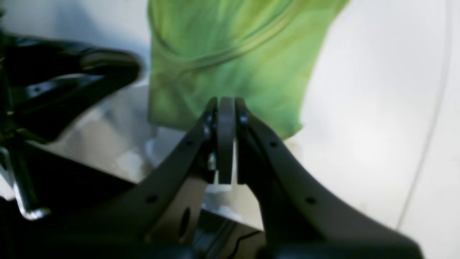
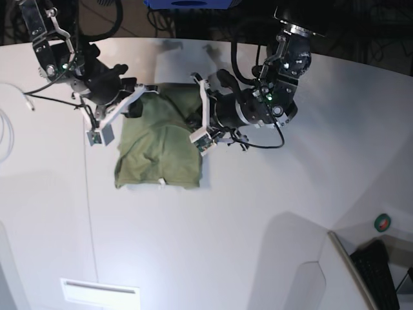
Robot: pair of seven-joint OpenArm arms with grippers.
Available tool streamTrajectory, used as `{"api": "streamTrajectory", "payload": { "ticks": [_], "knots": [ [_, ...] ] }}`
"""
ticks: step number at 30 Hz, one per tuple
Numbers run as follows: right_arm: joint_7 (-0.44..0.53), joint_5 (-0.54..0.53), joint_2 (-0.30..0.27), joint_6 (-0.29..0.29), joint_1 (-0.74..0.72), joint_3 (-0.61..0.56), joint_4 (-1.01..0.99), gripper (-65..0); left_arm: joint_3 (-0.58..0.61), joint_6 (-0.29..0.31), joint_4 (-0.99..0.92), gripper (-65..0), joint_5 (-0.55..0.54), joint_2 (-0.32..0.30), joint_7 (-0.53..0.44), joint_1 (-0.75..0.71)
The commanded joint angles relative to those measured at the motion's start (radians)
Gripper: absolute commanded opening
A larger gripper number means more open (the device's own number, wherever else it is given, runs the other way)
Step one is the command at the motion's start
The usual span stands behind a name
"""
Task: Layout the t-shirt on the table in an organized manner, then fold the t-shirt properly
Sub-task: 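Grip the bundle's edge with both grippers and straighten it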
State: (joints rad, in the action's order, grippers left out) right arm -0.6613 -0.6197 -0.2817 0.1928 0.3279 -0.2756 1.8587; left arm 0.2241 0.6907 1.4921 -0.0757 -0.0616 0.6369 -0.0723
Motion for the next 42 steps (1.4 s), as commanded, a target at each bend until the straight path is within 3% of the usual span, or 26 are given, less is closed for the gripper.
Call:
{"api": "streamTrajectory", "payload": {
  "ticks": [1,10,14,22,25,31,35,42],
  "knots": [
    [0.018,0.002,-0.004,-0.003,-0.006,0.005,0.012,-65.0,0.004,0.007,-0.011,-65.0,-0.016,0.001,-0.030,0.006],
    [0.022,0.002,-0.006,-0.003,-0.043,0.008,-0.158,-65.0,0.064,-0.056,-0.166,-65.0,-0.020,-0.025,-0.065,0.027],
    [0.074,0.002,-0.006,-0.003,-0.043,0.008,-0.199,-65.0,0.084,-0.084,-0.209,-65.0,-0.016,-0.027,-0.067,0.030],
    [0.081,0.002,-0.006,-0.003,-0.043,0.009,-0.259,-65.0,0.074,-0.084,-0.213,-65.0,-0.016,-0.028,-0.067,0.056],
    [0.077,0.001,-0.006,-0.003,-0.025,0.009,-0.196,-65.0,0.074,-0.088,-0.212,-65.0,-0.020,-0.028,-0.067,0.070],
    [0.025,0.001,-0.041,0.009,-0.016,0.011,0.006,-65.0,0.011,-0.088,0.018,-65.0,-0.025,-0.020,-0.044,0.044],
    [-0.012,0.001,-0.043,0.069,-0.046,0.009,0.025,-65.0,-0.028,-0.088,0.190,-65.0,-0.025,-0.007,0.056,0.041],
    [-0.012,0.001,-0.040,0.069,-0.083,0.002,-0.026,-65.0,-0.025,-0.087,0.204,-65.0,-0.025,0.006,0.096,0.035]
  ]
}}
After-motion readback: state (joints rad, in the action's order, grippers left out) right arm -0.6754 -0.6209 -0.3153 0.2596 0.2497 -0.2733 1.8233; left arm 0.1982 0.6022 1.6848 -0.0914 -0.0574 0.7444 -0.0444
